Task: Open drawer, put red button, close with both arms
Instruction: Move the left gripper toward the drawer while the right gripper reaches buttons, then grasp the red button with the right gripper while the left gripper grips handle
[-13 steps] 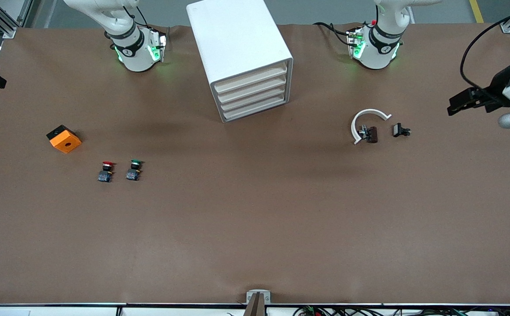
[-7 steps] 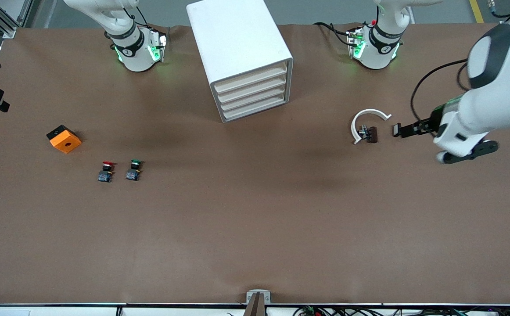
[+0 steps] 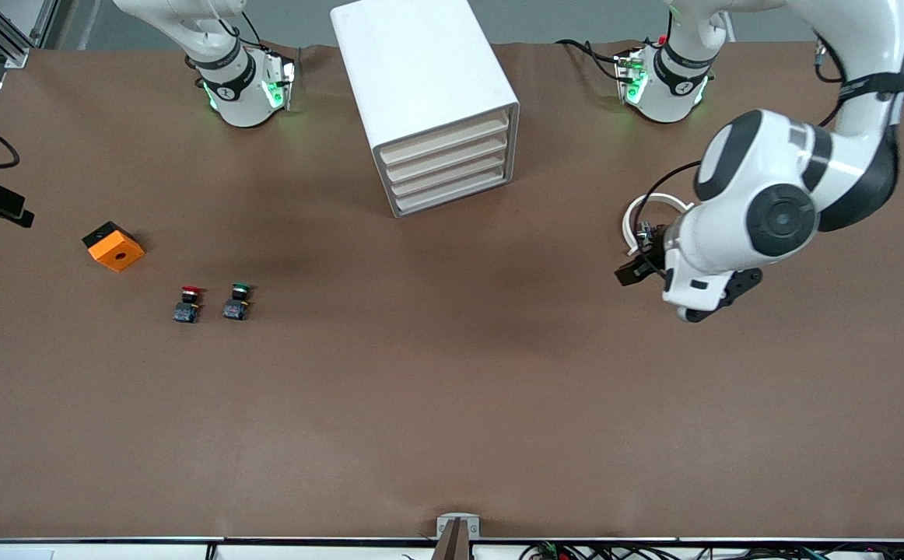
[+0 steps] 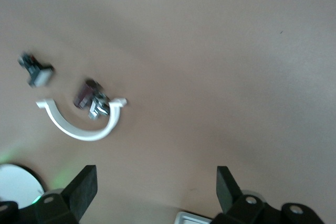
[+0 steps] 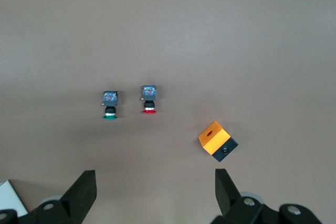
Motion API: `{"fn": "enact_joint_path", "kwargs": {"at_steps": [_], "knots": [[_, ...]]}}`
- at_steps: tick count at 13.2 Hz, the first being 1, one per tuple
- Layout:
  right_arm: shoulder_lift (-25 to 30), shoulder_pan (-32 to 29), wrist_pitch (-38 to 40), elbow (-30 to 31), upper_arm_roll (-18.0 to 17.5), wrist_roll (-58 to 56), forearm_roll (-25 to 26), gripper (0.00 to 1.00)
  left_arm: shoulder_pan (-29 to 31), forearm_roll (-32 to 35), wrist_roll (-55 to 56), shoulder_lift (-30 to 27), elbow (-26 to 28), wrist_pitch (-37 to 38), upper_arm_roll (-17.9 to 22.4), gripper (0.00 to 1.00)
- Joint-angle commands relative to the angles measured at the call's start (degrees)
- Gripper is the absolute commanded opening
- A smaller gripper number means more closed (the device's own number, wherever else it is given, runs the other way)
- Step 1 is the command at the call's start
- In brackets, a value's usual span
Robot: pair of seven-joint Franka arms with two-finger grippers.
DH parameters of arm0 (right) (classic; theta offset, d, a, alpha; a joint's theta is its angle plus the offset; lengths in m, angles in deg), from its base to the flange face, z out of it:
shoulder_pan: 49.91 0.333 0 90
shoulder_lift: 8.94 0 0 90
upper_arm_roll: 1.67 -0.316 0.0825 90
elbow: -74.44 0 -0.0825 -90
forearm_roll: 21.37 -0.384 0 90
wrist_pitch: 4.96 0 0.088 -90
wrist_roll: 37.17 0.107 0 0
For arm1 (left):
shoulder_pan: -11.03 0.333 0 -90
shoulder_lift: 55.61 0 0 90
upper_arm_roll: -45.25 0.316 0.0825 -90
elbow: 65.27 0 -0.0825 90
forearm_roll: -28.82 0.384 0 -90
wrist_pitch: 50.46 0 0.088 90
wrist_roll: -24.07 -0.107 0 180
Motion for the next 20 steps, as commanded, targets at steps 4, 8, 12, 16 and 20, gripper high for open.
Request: {"fn": "enact_joint_path", "kwargs": {"at_steps": [4,8,12,16,20], "knots": [[-4.7,-1.7,-4.3,1.7,-0.5,-0.7,0.1,1.0,-4.2,-5.5,20.7,7.8,-5.2,-0.3,-0.2,1.0],[-4.6,-2.1,-12.6,9.9,-0.6,0.0,0.0,1.0,-5.6,-8.9,28.7,12.3,-6.7,-0.2,-0.2,1.0],[-4.5,-3.5,-27.5,21.7,-0.6,-0.1,-3.4,1.0,-7.5,-11.5,36.2,16.8,-6.8,1.0,-0.2,1.0],[-4.7,-2.6,-44.4,33.2,-0.7,0.6,-5.3,1.0,-7.6,-15.7,42.2,19.8,-6.8,10.2,-0.2,1.0],[-7.0,-1.2,-48.2,35.4,-0.8,3.4,-5.5,1.0,-7.1,-19.6,46.6,22.2,-7.1,18.3,-0.2,1.0]]}}
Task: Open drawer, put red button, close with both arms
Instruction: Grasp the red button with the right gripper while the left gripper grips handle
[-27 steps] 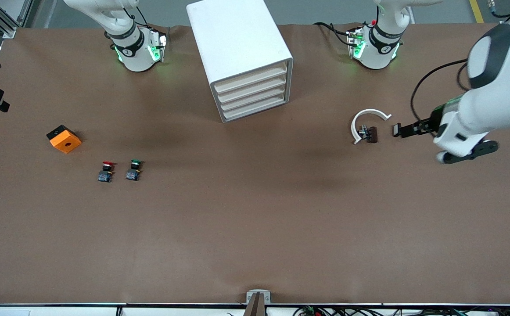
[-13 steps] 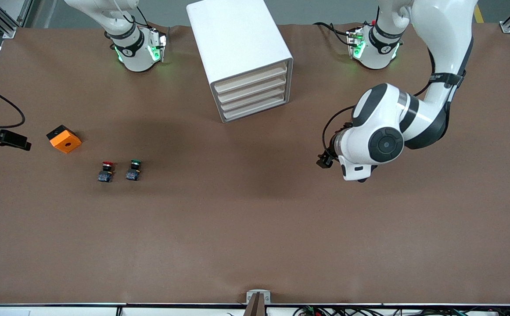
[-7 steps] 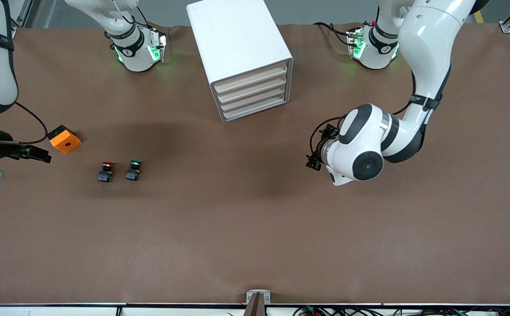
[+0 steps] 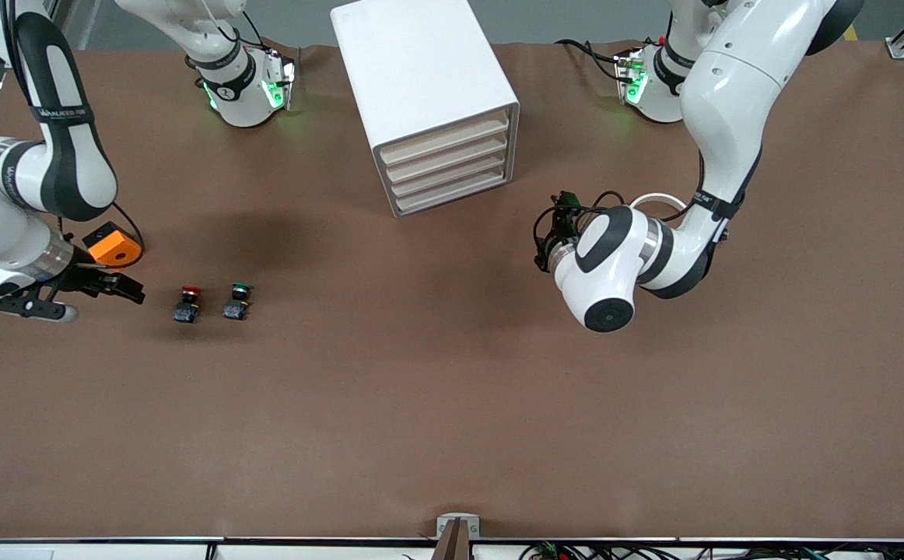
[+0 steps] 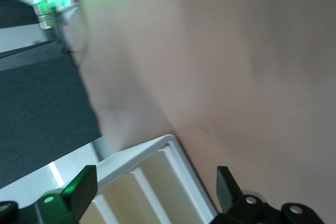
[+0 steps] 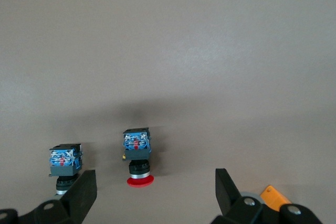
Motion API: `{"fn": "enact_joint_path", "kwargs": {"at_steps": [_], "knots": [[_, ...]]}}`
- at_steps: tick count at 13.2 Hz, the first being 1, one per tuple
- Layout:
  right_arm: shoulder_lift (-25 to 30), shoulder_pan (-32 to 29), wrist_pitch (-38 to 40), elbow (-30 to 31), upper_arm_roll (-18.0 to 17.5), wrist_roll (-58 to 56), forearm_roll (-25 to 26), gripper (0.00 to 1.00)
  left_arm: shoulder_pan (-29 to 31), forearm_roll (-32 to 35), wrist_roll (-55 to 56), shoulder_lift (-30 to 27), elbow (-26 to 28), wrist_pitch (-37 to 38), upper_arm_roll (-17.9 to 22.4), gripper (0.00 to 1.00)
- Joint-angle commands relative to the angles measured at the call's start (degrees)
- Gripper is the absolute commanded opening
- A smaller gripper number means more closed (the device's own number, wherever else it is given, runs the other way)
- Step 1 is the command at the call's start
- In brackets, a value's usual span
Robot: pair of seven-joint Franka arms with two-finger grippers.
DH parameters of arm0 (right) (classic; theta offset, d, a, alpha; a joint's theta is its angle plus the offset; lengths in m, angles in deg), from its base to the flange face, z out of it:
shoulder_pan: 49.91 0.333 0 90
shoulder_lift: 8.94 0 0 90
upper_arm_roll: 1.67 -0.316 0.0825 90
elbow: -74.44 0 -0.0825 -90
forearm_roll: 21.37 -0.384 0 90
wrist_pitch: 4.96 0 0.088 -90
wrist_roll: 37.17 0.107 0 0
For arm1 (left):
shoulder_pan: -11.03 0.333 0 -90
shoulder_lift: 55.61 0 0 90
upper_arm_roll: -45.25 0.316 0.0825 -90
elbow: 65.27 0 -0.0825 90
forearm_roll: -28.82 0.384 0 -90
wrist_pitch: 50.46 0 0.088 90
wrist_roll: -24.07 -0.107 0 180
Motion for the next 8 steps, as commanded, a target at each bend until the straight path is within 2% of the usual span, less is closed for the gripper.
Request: {"fn": "enact_joint_path", "kwargs": {"at_steps": [1,4,8], "knots": [[-1.0,1.1,-1.8,0.8,-0.1,2.2,-1.0,1.0,0.5,-2.6,1.6,1.6,-1.8,5.9,-0.1,1.0],[-3.7,1.5,-4.7,0.9,-0.2,2.8,-1.1,1.0,0.5,-2.5,2.2,1.6,-3.3,11.5,0.2,1.0],[-6.4,2.7,-8.9,1.9,-0.2,5.3,-1.3,1.0,1.0,-2.1,9.1,1.3,-3.4,15.6,0.1,1.0]]}}
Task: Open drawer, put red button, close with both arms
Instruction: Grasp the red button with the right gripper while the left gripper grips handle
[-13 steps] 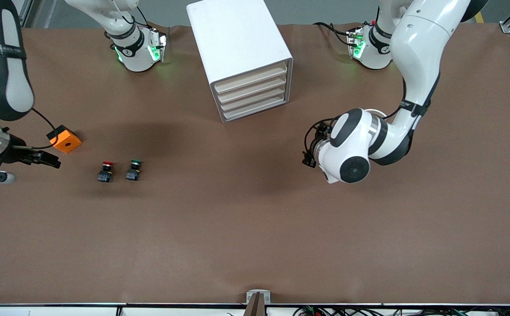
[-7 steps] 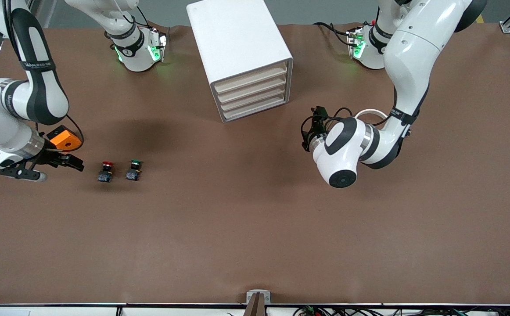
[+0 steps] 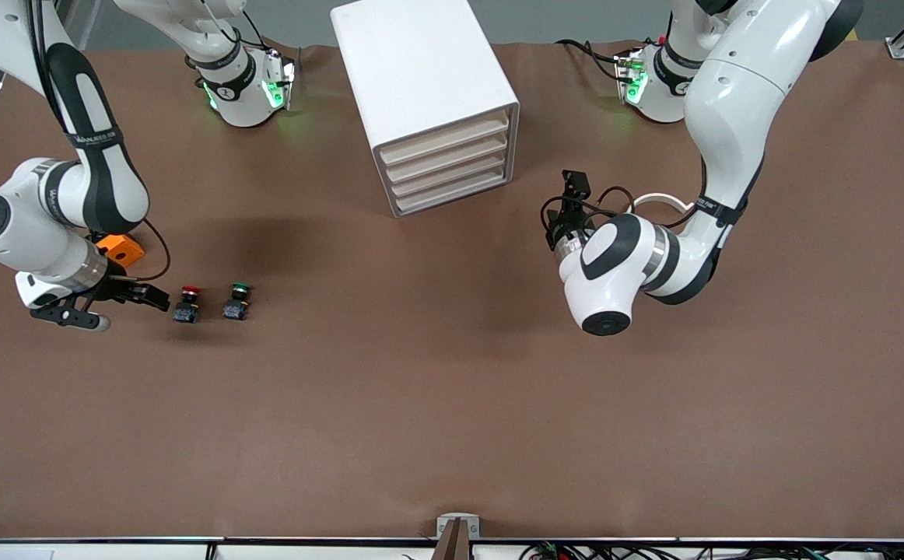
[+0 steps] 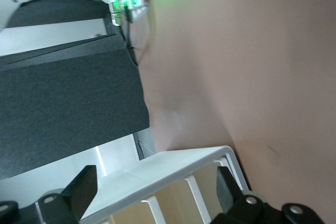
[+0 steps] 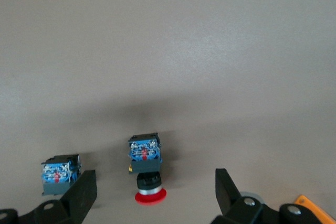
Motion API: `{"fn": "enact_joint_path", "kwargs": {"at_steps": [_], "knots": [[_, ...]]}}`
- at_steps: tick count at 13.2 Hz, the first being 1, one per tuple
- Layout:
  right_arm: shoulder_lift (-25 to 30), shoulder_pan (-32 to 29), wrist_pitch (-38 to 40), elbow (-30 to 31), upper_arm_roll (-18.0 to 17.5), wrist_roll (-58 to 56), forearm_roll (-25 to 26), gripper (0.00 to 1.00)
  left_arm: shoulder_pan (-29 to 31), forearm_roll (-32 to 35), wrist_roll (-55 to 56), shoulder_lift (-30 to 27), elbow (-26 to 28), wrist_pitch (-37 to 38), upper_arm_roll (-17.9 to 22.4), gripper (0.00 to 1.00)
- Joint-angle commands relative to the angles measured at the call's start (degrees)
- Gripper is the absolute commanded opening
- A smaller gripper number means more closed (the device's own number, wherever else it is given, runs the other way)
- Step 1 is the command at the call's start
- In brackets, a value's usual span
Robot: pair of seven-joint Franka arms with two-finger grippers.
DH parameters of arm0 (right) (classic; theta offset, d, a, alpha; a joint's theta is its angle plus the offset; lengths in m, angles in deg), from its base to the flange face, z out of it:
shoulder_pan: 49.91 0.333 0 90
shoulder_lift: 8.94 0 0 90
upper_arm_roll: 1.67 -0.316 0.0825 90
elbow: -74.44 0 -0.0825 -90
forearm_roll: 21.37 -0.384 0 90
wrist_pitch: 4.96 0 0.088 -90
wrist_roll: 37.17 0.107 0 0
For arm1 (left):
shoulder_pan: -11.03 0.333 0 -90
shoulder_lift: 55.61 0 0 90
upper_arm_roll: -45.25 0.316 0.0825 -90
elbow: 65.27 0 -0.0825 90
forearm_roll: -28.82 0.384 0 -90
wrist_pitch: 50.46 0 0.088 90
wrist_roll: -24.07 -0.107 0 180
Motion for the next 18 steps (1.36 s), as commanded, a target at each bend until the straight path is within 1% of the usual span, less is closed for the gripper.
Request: {"fn": "enact_joint_path", "kwargs": {"at_steps": [1,2,4,7,9,13,15,17,18], "knots": [[-2.6,1.0,-5.1,1.0,0.1,1.7,-0.9,1.0,0.2,-0.9,3.4,0.4,-1.0,4.5,-0.3,1.0],[-3.9,1.6,-7.7,1.6,0.0,2.3,-1.0,1.0,0.1,-1.6,3.6,0.4,-1.1,5.7,-0.3,1.0],[-5.4,2.8,-11.1,2.7,0.0,4.0,-1.0,1.0,0.1,-4.4,4.6,0.5,-0.9,5.9,-0.3,1.0],[-6.2,3.4,-11.7,2.9,0.1,4.8,-1.0,1.0,0.0,-10.5,6.7,0.7,-1.0,8.4,-0.3,1.0],[-6.7,3.4,-11.6,3.0,0.1,4.8,-1.0,1.0,0.0,-13.1,7.5,0.7,-1.0,10.0,-0.3,1.0],[-7.1,3.2,-11.1,3.2,0.1,4.8,-1.0,1.0,0.0,-13.7,7.4,0.7,-0.3,10.5,-0.3,1.0],[-7.2,3.2,-10.9,3.5,0.1,4.8,-1.0,1.0,-0.8,-13.1,8.1,0.3,-0.3,10.1,-0.2,1.0],[-7.5,3.1,-10.9,3.7,0.1,4.8,-1.0,1.0,-0.8,-13.2,14.2,0.3,-0.2,10.0,-0.2,1.0],[-7.6,3.0,-10.9,3.8,0.1,4.8,-1.0,1.0,-0.8,-13.2,15.2,0.4,-0.2,9.6,-0.2,1.0]]}}
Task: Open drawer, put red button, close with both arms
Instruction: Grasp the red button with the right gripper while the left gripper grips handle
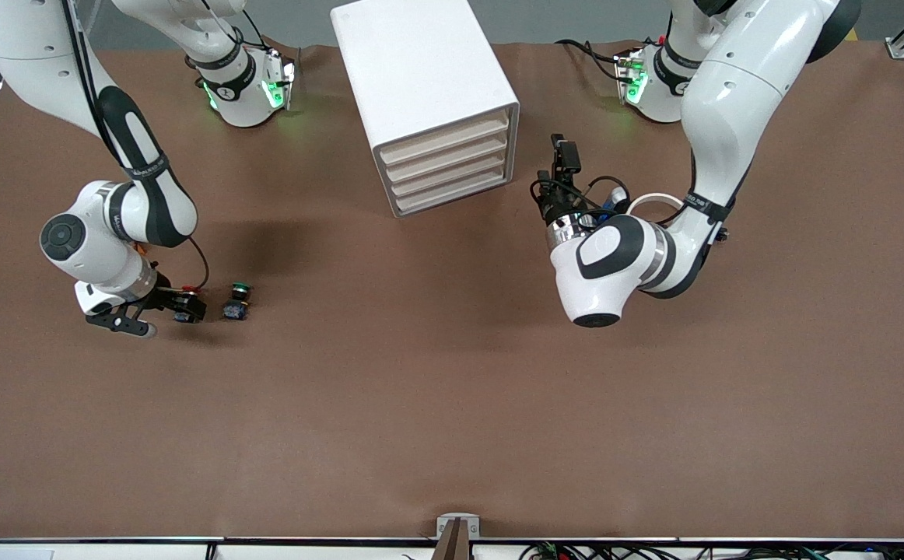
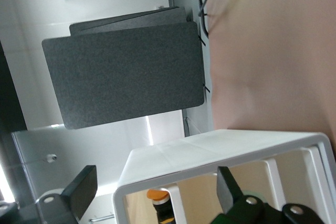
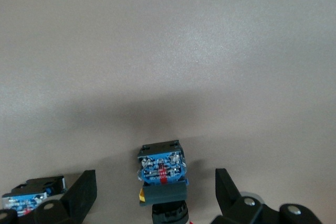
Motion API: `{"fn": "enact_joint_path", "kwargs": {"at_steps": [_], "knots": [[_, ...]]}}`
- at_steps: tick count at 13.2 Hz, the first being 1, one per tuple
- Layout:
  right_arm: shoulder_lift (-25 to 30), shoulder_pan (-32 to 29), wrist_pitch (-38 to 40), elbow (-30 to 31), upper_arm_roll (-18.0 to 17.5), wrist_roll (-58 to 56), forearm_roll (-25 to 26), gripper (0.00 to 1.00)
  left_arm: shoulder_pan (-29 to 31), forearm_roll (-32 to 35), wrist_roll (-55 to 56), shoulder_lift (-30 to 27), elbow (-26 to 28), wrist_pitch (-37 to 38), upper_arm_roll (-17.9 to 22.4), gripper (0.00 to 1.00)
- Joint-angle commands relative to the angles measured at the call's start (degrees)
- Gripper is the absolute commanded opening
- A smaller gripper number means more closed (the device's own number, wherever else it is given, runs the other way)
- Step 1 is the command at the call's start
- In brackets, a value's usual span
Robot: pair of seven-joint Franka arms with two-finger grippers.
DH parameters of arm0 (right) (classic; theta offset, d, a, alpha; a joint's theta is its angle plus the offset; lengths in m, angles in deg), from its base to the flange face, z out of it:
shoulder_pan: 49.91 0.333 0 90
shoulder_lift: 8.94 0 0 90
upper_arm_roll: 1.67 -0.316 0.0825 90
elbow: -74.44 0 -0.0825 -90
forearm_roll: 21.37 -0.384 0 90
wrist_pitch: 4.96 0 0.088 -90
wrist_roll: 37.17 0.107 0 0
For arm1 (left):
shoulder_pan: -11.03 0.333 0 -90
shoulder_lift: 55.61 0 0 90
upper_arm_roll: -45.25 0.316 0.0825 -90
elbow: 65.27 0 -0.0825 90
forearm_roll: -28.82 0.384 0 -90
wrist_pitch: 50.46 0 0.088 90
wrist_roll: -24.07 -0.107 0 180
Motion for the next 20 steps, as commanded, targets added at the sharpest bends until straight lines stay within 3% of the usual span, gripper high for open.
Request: {"fn": "enact_joint_path", "kwargs": {"at_steps": [1,5,6,9,11,14,20], "knots": [[-0.2,-0.3,-0.1,0.7,-0.1,0.4,-0.7,1.0,-0.2,-0.9,3.2,0.1,-0.4,-0.4,-0.1,1.0],[-1.1,-0.5,-0.2,0.7,0.0,0.0,-0.7,1.0,-1.5,-2.1,-3.0,1.2,-0.9,-6.5,-0.1,1.0],[-1.2,-0.9,-0.1,0.6,0.0,-0.1,-0.6,0.9,-1.7,-2.3,-5.0,1.5,-0.9,-6.6,-0.1,1.0],[-1.2,-1.0,0.8,0.4,0.0,-0.2,-0.6,0.26,-1.5,-4.2,-11.4,1.6,-0.8,-7.0,-0.2,1.0],[-1.3,-1.0,0.9,0.4,0.0,-0.2,-0.6,0.02,-1.6,-4.4,-11.8,2.3,-0.9,-8.1,-0.2,1.0],[-1.2,-0.8,0.9,0.2,-0.1,0.0,-0.6,0.0,-2.1,-5.0,-6.4,4.5,-0.9,-11.5,-0.1,1.0],[-1.1,-0.9,1.4,-0.7,-0.1,0.0,-0.6,0.0,-2.4,-6.8,-3.2,8.0,-0.9,-11.4,-0.1,1.0]]}}
